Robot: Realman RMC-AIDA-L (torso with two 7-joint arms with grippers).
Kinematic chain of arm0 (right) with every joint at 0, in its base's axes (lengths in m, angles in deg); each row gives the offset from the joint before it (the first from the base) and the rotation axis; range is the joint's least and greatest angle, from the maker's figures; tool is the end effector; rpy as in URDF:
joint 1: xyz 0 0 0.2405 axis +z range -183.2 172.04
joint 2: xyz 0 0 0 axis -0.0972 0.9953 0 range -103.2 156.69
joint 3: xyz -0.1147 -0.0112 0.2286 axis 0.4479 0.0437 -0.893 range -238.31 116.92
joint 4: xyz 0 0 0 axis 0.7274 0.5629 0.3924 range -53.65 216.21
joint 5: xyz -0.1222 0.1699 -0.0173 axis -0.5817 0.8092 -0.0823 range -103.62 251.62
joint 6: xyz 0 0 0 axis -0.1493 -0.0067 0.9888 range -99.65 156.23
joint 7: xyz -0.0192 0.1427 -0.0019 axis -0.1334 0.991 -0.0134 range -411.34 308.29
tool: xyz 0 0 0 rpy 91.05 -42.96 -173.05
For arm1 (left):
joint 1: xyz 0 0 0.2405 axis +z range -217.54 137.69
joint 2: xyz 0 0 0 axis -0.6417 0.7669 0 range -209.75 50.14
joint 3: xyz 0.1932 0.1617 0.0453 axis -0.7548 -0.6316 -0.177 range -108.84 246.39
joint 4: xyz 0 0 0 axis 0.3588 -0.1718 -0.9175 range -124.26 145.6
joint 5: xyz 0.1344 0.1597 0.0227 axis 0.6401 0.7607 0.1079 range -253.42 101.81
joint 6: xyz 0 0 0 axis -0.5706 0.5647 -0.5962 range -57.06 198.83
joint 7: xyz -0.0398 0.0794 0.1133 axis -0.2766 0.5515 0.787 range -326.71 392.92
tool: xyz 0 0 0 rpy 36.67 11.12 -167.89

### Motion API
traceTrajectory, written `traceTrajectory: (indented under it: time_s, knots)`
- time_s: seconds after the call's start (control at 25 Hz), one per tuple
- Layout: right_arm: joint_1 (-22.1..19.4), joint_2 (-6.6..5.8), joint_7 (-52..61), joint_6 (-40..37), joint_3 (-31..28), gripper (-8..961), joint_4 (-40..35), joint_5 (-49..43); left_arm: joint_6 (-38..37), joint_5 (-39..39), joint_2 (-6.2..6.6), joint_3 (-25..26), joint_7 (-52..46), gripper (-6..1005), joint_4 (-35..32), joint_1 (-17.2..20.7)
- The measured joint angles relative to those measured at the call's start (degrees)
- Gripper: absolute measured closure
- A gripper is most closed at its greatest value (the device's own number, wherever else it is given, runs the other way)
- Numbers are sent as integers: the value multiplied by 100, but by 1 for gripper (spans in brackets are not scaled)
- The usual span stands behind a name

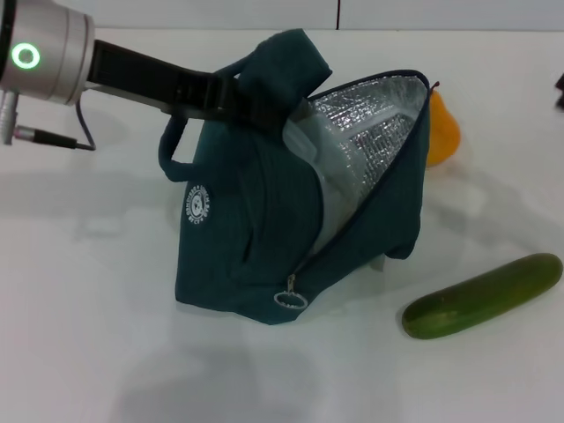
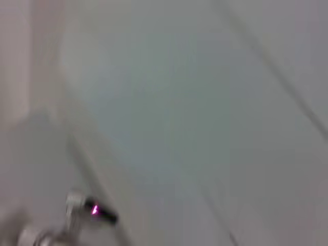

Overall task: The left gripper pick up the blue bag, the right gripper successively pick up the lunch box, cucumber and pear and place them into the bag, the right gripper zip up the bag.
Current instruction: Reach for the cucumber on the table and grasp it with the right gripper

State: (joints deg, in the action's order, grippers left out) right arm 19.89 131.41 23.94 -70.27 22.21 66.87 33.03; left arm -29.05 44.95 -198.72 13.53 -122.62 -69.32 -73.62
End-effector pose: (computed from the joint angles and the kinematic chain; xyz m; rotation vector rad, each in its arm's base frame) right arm 0.2735 0.3090 0.0647 -2.3463 0.7990 1.4648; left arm -0.1446 0.3476 0.0637 -2.6233 -1.4394 -0.3657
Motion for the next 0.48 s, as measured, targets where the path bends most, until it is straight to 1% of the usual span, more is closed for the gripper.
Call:
traceTrajectory:
  time_s: [0.12,0.2,0.28,0.32,0.36,0.48]
  knots:
    - [25,-238,-421,67,-6,128,-290,-606,0,-1,-26,78,69,944,35,61]
    - [21,-364,-696,212,-18,111,-572,-950,1,-1,-33,90,127,944,64,102]
    - [3,-434,-882,396,-94,94,-852,-1298,4,-2,-35,94,172,944,81,143]
    - [8,-468,-951,543,-345,86,-1160,-1844,6,-2,-35,94,189,944,83,162]
    - [8,-468,-951,543,-345,88,-1160,-1844,9,-2,-35,94,203,944,85,176]
    - [78,-429,-891,561,-983,93,-1670,-3042,43,-2,-39,94,236,944,88,211]
